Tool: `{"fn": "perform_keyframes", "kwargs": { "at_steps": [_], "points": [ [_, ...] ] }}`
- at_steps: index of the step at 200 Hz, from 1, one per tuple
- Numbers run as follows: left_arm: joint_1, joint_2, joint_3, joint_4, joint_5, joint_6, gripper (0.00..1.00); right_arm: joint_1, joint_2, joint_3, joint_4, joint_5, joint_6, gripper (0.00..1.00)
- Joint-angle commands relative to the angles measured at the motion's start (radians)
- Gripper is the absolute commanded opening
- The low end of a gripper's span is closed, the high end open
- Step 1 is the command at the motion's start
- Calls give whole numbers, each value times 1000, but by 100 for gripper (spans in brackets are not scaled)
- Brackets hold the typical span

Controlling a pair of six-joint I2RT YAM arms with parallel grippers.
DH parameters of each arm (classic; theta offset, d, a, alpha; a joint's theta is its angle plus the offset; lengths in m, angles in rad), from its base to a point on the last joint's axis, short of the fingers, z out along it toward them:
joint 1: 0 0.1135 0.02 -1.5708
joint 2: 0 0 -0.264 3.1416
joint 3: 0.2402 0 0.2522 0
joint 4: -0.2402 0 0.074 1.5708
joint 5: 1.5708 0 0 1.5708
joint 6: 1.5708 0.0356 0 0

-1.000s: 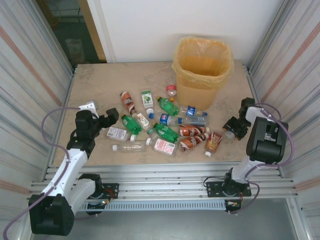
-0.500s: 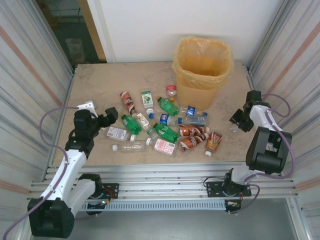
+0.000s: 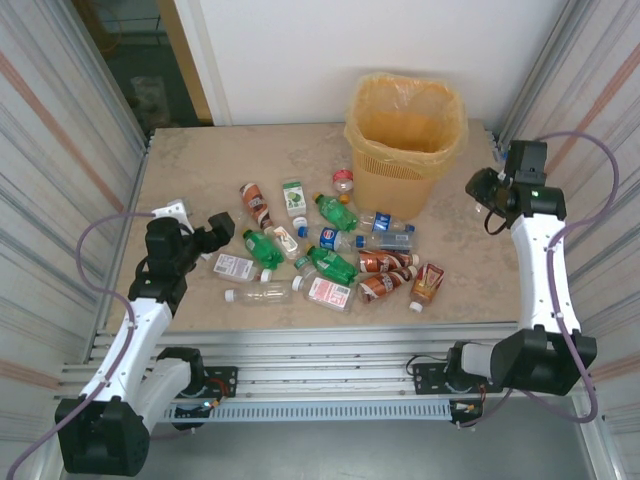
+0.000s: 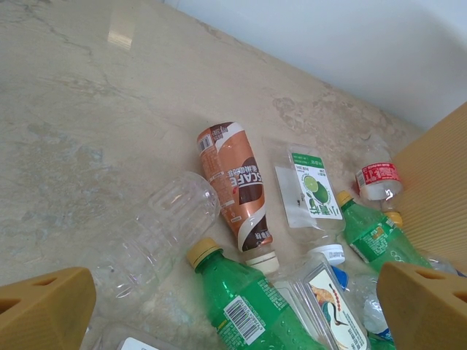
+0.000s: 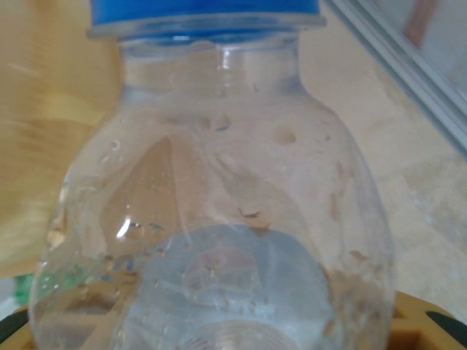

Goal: Put the plastic bottles in the bin

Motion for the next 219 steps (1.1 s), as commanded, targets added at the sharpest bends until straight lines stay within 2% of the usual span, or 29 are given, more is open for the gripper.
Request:
{"fn": "perform_keyframes", "kwargs": {
  "at_steps": [1, 51, 102, 219],
  "points": [
    [11, -9, 23, -4, 7, -17, 99, 56, 3, 124, -15, 8, 3, 32],
    [13, -22, 21, -4, 10, -21, 99, 185, 124, 397, 40, -19, -4, 32],
    [13, -29, 27, -15, 19, -34, 99, 273, 323, 649, 46, -29, -50, 32],
    [12, -90, 19, -52, 55, -52, 99, 322, 706, 943, -29, 28, -146, 35]
  ]
}}
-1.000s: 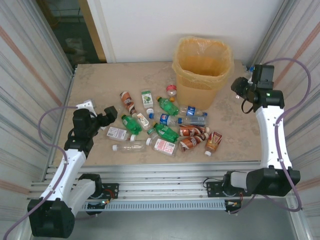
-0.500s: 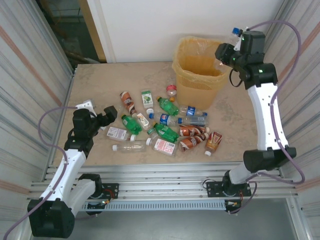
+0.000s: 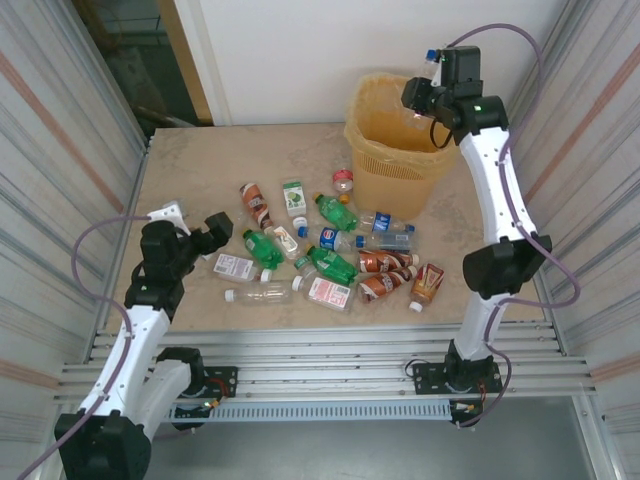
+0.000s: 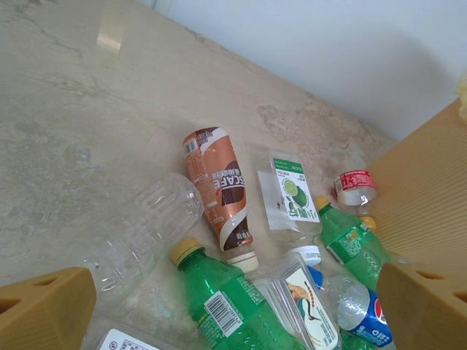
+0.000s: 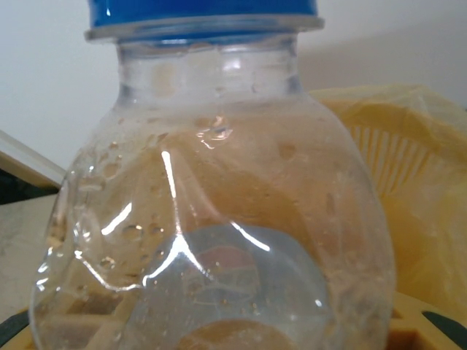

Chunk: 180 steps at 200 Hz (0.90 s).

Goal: Put the plastic bottles in the bin

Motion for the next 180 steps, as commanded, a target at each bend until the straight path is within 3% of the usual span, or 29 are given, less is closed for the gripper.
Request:
{"fn": "perform_keyframes", "kwargs": {
  "at_steps": [1, 40, 133, 180],
  "points": [
    [6, -23, 19, -22, 22, -7, 99, 12, 49, 52, -46, 30, -48, 35],
    [6, -31, 23, -31, 25, -3, 99, 21, 100, 50, -69, 56, -64, 38],
    [6, -19, 38, -68, 53, -9, 99, 35, 159, 51, -88, 94, -87, 66],
    [6, -17, 45, -84, 52, -4, 99, 35, 144, 55, -78, 91, -88, 71]
  ]
}}
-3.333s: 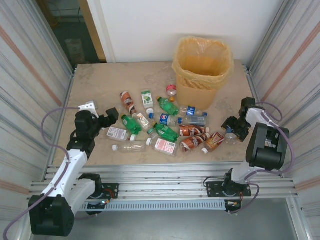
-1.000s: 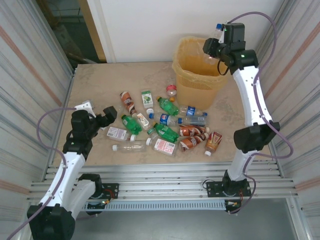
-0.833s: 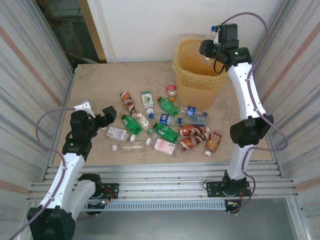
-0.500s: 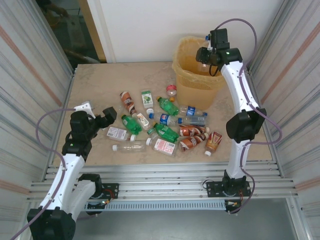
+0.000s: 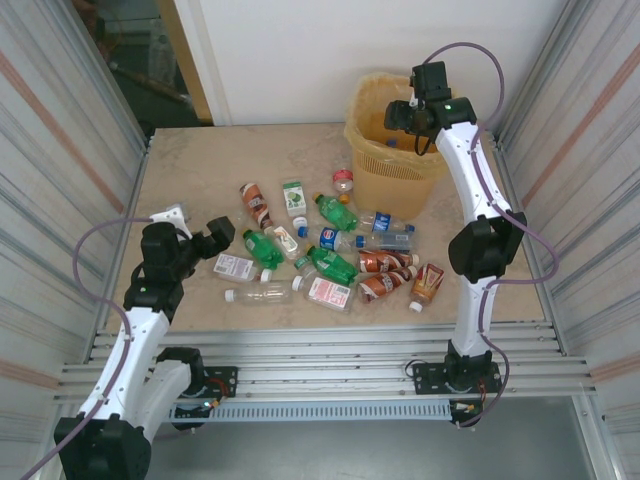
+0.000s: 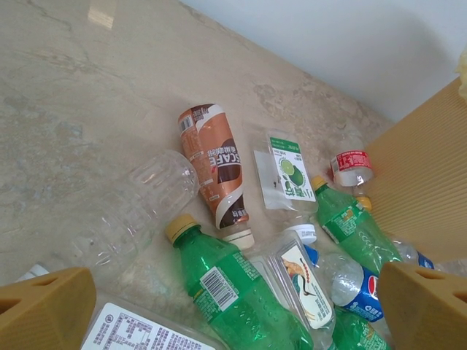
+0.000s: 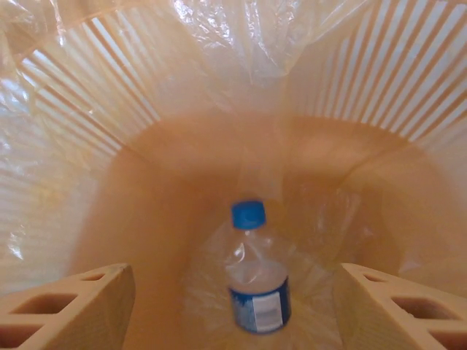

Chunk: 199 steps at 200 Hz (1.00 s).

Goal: Put the plastic bottles in the bin

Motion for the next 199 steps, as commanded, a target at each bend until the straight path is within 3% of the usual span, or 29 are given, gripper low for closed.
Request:
{"fn": "perform_keyframes", "kwargs": {
  "at_steps": [1, 91, 134, 199],
  "points": [
    [6, -7, 39, -17, 18, -4, 99, 4, -8, 36, 2, 14, -20, 71],
    [5, -19, 43, -36, 21, -1, 99, 5, -167, 86, -21, -5, 7, 74],
    [5, -24, 37, -23, 32, 1, 99, 7, -281, 69, -134, 24, 50, 77],
    [9, -21, 37, -28, 33, -7, 99, 16, -647, -394, -157, 165, 94, 84]
  ]
}}
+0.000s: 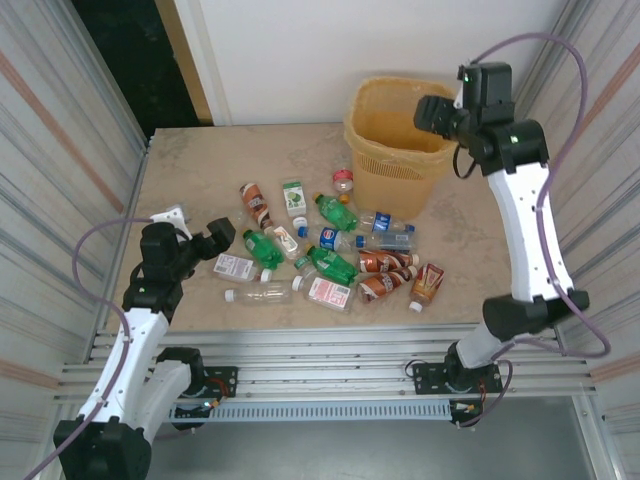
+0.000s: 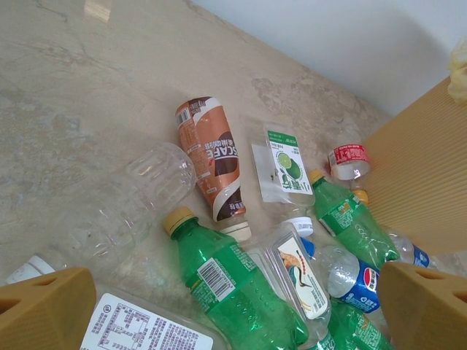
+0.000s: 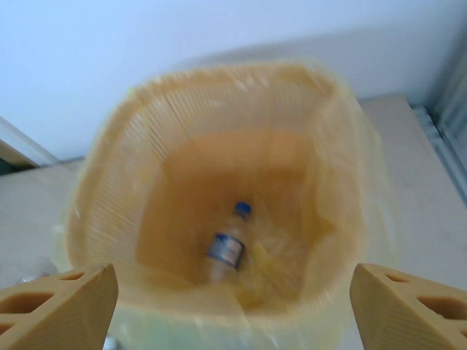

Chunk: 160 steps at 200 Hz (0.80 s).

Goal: Put the plastic bottles in the bin

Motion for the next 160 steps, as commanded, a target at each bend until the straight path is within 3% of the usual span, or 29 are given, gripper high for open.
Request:
{"fn": "perform_keyframes", "kwargs": {
  "at_steps": [1, 55, 82, 160],
  "points": [
    [9, -12, 28, 0, 19, -8, 99, 6, -117, -144, -41, 84, 39, 84],
    [11, 11, 23, 8, 41, -15, 99, 5, -435, -499, -102, 149, 154, 87],
    [13, 12, 14, 10, 50, -19, 99, 8, -585, -694, -100, 111, 239, 87],
    [12, 16, -4, 20, 64, -32, 99, 71, -755, -1092, -127, 34, 511, 84]
  ]
}}
